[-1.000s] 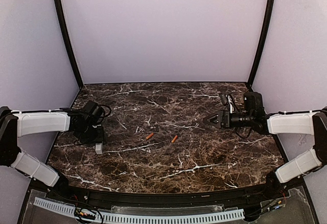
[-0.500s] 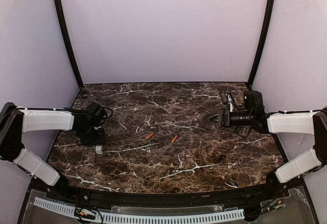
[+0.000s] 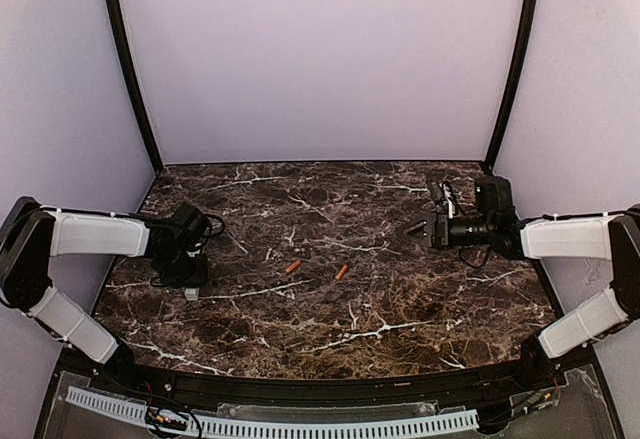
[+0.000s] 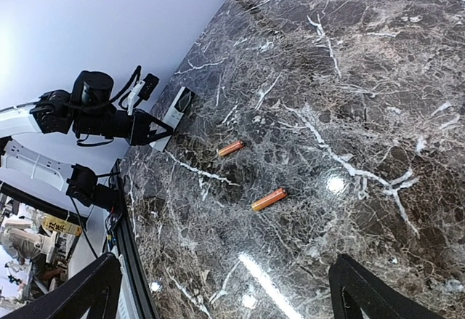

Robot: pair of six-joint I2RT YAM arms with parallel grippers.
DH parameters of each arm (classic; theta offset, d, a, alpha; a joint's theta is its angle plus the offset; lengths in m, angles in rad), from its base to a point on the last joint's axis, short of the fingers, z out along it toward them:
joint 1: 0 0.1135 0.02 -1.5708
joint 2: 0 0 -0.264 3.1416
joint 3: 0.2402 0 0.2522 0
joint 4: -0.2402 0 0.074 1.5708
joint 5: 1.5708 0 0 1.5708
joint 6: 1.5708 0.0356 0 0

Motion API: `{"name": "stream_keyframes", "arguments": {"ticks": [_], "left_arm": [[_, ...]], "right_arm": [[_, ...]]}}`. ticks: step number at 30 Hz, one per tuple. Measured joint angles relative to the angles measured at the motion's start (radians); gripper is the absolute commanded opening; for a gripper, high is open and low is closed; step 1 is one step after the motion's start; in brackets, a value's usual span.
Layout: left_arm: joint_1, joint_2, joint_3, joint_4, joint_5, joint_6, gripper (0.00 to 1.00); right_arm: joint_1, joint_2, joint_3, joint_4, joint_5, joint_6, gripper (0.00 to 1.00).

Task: Load the batteries into the remote control
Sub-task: Pick up the remote control from the center of the board, then pass from the left arm to the right

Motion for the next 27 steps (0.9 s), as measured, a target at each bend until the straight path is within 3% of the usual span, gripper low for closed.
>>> {"name": "stream_keyframes", "arguments": {"ticks": [7,11,16,21,27], "left_arm": [[-0.086,-0.109,0.051,-0.008,-0.013,0.118,0.07],[-0.227,-0.248,0.105,0.016,-0.043,0.212,0.07],[-0.483,-0.344,0.170,0.105,-0.090,0.375,0.07],[-0.725,-0.278,0.235,0.159,-0.221,0.546,0.05],[-0.868,-0.111,0.326,0.201,-0.373,0.713,0.04]], "right_arm": [[0.001,0.011,0.041,0.008,-0.061,0.029,0.99],[0.008,0.000,0.072,0.007,-0.093,0.042,0.99],[0.062,-0.029,0.135,-0.011,-0.116,0.063,0.99],[0.150,-0.033,0.213,-0.026,-0.121,0.086,0.99],[0.271,-0.032,0.282,-0.069,-0.095,0.093,0.99]]}}
